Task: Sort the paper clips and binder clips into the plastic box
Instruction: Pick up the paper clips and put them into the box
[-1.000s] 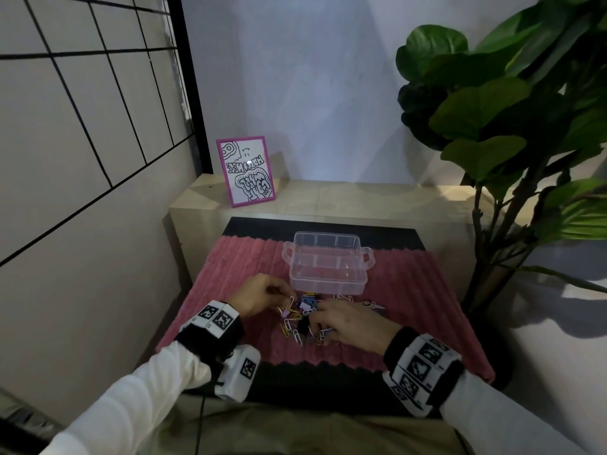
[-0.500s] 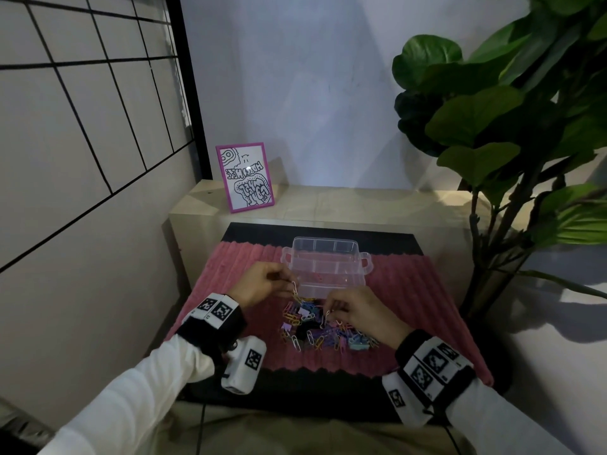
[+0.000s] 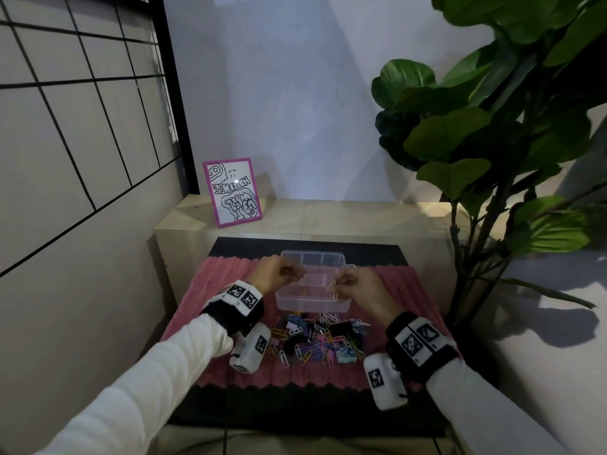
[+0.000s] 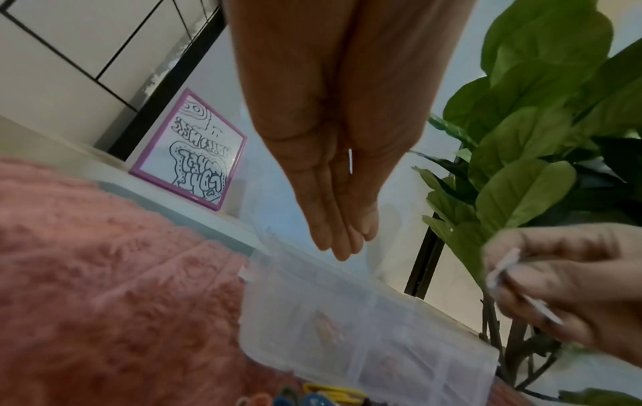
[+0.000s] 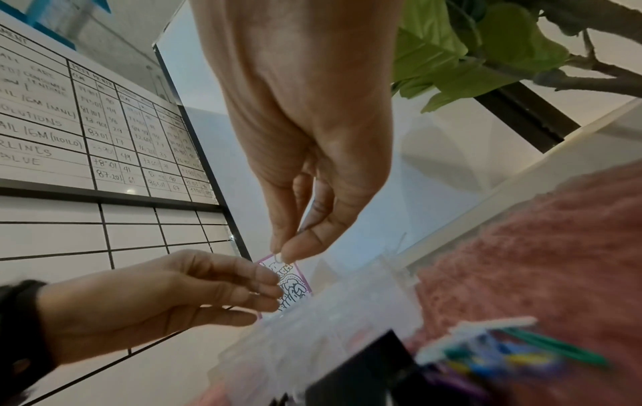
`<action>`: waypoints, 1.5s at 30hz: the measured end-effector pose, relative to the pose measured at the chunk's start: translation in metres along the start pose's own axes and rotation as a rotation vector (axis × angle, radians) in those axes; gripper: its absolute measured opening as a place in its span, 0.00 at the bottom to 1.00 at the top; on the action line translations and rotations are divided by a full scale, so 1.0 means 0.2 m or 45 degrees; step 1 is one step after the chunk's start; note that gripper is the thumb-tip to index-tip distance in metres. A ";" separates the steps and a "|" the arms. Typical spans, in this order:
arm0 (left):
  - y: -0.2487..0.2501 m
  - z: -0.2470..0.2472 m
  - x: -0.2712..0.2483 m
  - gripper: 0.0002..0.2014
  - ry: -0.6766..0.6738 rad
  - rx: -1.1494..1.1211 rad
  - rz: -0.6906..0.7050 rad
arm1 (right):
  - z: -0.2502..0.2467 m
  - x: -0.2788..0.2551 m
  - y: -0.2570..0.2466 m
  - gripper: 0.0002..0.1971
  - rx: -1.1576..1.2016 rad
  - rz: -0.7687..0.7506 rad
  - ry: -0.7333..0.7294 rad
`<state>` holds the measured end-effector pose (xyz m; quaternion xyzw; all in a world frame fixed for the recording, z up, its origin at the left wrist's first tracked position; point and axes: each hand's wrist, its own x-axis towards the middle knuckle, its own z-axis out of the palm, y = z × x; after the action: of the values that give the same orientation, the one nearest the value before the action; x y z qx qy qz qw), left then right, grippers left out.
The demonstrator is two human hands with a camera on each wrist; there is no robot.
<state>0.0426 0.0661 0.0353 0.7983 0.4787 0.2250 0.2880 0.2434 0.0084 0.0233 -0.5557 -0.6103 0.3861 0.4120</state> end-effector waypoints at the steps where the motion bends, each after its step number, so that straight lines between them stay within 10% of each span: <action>1: -0.01 -0.01 -0.01 0.11 0.005 0.019 0.015 | 0.01 0.03 -0.01 0.06 -0.007 0.006 0.004; 19: -0.18 -0.12 -0.41 0.13 -0.144 0.235 -0.101 | 0.27 0.18 -0.06 0.15 -1.170 -0.105 -0.527; 34: -0.15 -0.04 -0.43 0.15 -0.111 0.186 -0.017 | 0.30 0.21 -0.05 0.22 -1.233 -0.746 -0.205; 40: -0.16 -0.05 -0.45 0.13 -0.093 0.170 -0.008 | 0.38 0.24 -0.12 0.15 -1.148 -0.280 -0.676; 45: -0.18 -0.03 -0.47 0.17 -0.246 0.283 -0.003 | 0.33 0.21 -0.14 0.15 -1.036 -0.286 -0.647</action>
<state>-0.0253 -0.0026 0.0065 0.8427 0.4716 0.0926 0.2428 0.1694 0.0462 0.0282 -0.4906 -0.8489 0.1928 0.0387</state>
